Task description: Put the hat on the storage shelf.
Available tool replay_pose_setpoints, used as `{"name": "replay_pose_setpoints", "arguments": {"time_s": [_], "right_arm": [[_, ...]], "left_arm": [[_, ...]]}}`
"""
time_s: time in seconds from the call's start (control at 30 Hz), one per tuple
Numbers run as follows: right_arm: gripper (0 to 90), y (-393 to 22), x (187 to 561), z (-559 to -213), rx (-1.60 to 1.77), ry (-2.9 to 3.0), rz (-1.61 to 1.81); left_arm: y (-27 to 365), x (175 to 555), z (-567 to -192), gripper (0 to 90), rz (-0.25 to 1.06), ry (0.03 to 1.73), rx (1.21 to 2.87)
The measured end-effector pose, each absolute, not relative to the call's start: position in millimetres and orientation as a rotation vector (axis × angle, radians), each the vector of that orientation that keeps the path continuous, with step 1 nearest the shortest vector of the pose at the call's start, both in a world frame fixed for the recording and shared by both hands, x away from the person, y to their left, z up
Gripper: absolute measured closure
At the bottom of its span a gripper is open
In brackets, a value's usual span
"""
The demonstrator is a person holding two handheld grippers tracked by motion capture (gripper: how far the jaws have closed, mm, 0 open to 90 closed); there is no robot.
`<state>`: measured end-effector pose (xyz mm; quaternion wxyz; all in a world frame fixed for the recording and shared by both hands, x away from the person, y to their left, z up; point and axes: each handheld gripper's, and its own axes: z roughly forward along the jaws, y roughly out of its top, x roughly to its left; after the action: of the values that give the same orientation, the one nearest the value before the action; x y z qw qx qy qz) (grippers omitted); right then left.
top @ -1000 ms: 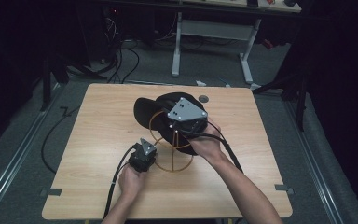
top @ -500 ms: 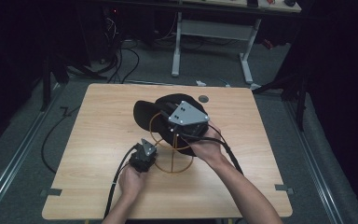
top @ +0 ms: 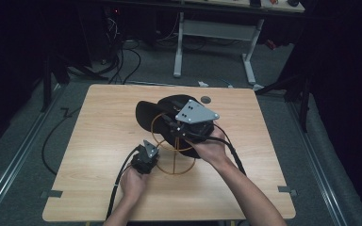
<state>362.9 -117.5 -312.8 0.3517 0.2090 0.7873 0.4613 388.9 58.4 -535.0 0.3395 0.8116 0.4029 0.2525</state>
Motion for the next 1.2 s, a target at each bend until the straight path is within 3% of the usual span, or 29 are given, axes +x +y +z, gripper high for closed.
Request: {"name": "replay_pose_setpoints", "arguments": {"time_s": [0.23, 0.63, 0.87, 1.2], "right_arm": [[47.0, -135.5, 356.3, -300.2, 0.573, 2.053, 1.321], [48.2, -187.6, 360.7, -278.6, 0.727, 1.994, 1.448], [43.2, -222.7, 394.2, -294.5, 0.963, 2.057, 1.457], [44.3, -230.4, 389.2, -316.6, 0.988, 2.197, 1.5]], "left_arm": [[58.4, 389.0, -535.0, 81.9, 0.657, 1.051, 2.111], [58.2, 389.0, -535.1, 81.9, 0.658, 1.05, 2.11], [58.3, 389.0, -535.1, 81.9, 0.657, 1.05, 2.111], [57.5, 388.4, -535.1, 81.9, 0.666, 1.047, 2.115]]}}
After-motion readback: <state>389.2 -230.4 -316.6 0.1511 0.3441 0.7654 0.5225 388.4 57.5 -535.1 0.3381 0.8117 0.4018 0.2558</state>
